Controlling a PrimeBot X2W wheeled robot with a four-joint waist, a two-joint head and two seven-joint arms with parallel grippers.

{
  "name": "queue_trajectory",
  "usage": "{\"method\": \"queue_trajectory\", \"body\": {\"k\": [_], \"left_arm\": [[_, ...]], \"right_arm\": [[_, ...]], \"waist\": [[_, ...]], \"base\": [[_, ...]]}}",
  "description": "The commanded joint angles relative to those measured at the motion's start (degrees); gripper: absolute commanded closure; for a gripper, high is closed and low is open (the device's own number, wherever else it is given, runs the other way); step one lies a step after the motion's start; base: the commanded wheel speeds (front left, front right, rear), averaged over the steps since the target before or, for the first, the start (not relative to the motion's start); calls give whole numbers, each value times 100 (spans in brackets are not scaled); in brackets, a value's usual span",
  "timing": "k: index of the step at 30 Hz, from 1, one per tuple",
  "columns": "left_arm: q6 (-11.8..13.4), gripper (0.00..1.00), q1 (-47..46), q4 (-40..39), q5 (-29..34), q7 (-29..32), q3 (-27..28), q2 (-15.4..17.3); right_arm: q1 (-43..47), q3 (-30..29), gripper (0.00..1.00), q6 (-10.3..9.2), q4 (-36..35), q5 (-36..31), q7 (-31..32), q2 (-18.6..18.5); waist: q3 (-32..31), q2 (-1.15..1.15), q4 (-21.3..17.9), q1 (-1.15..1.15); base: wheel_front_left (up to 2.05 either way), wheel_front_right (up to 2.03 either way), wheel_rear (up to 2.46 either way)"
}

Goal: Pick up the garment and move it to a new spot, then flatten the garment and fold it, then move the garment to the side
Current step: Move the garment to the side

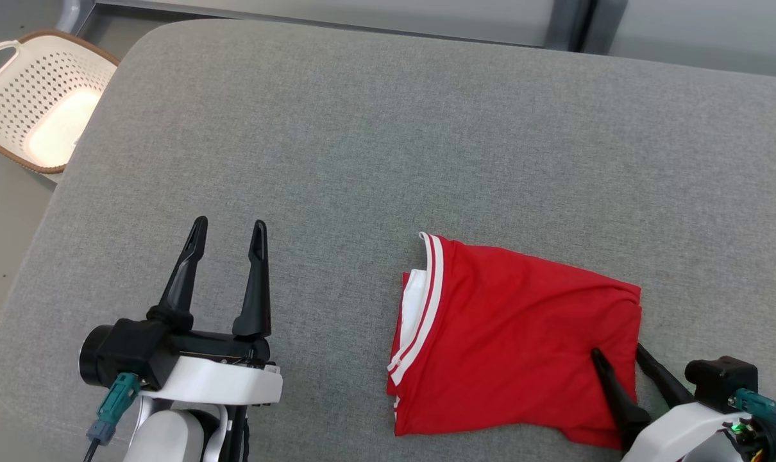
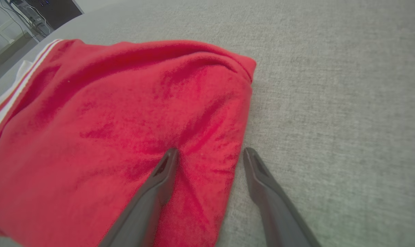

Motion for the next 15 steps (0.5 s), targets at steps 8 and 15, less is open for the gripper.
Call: {"method": "queue_trajectory", "body": {"k": [8,15], "left_arm": [[-13,0,-59,70,77,-100,99,81],[-12,0,-69,-3,172,-109,115,208]], "right_arm": [[17,-29,100,-9,-234,-134,207,-219],[3,-50,100,-8,-486,-247,181,-437]], "waist": [[7,0,-190,0],[-15,0,-900,0]], "base": [[0,0,0],[0,0,0]]}}
